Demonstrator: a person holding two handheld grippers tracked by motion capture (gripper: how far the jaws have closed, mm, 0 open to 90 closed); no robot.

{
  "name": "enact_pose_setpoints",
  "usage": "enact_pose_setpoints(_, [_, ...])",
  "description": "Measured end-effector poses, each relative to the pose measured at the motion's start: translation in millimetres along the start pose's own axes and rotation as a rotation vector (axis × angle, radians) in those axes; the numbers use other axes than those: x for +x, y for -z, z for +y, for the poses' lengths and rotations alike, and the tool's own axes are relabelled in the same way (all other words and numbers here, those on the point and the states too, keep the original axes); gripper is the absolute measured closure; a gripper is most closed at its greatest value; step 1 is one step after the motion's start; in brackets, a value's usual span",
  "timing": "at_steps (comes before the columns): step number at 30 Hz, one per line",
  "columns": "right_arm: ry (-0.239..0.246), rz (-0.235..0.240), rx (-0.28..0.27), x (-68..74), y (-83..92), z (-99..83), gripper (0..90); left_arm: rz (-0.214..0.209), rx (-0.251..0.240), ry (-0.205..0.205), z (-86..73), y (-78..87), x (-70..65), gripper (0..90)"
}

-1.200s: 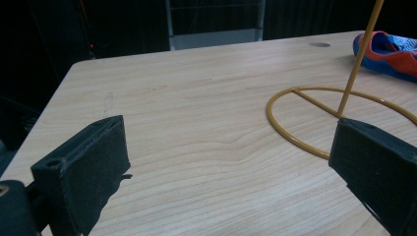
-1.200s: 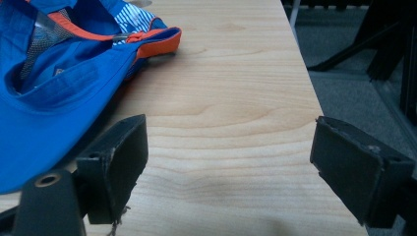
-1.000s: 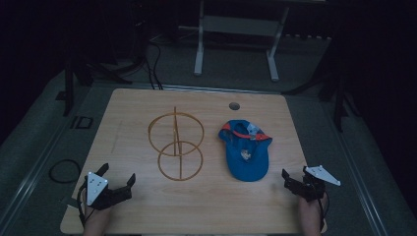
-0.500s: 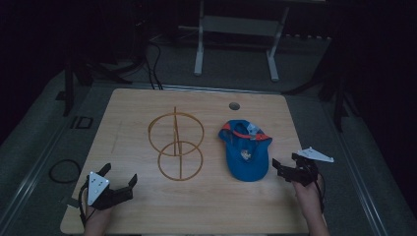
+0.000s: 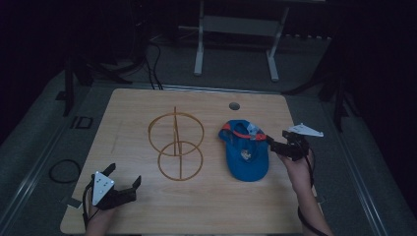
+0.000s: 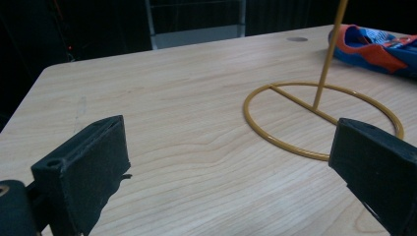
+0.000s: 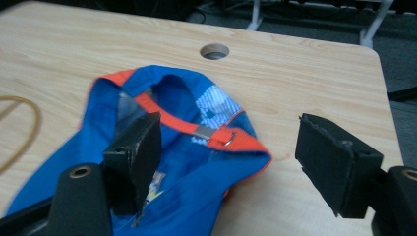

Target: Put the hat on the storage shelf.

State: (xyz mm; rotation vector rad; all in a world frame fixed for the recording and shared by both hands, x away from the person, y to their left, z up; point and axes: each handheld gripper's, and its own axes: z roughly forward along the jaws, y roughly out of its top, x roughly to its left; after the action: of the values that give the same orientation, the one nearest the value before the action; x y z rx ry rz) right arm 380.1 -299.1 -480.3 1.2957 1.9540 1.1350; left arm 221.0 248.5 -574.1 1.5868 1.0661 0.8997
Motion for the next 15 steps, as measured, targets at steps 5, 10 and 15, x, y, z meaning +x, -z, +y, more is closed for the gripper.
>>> enact_pose_setpoints(5, [0.014, 0.032, 0.022, -2.7, -24.2, 8.3, 33.1, -0.005, 0.006, -0.027, 1.0, -1.7, -4.5, 2.1])
enact_pose_setpoints(10, [0.010, 0.065, 0.044, -2.9, -46.7, 14.9, 31.4, -0.018, 0.012, -0.006, 1.8, -1.5, -4.8, 2.1])
enact_pose_setpoints(15, [0.006, 0.090, 0.077, -4.8, -69.0, 20.7, 29.0, -0.050, 0.019, 0.027, 6.5, 1.4, -7.0, 2.0])
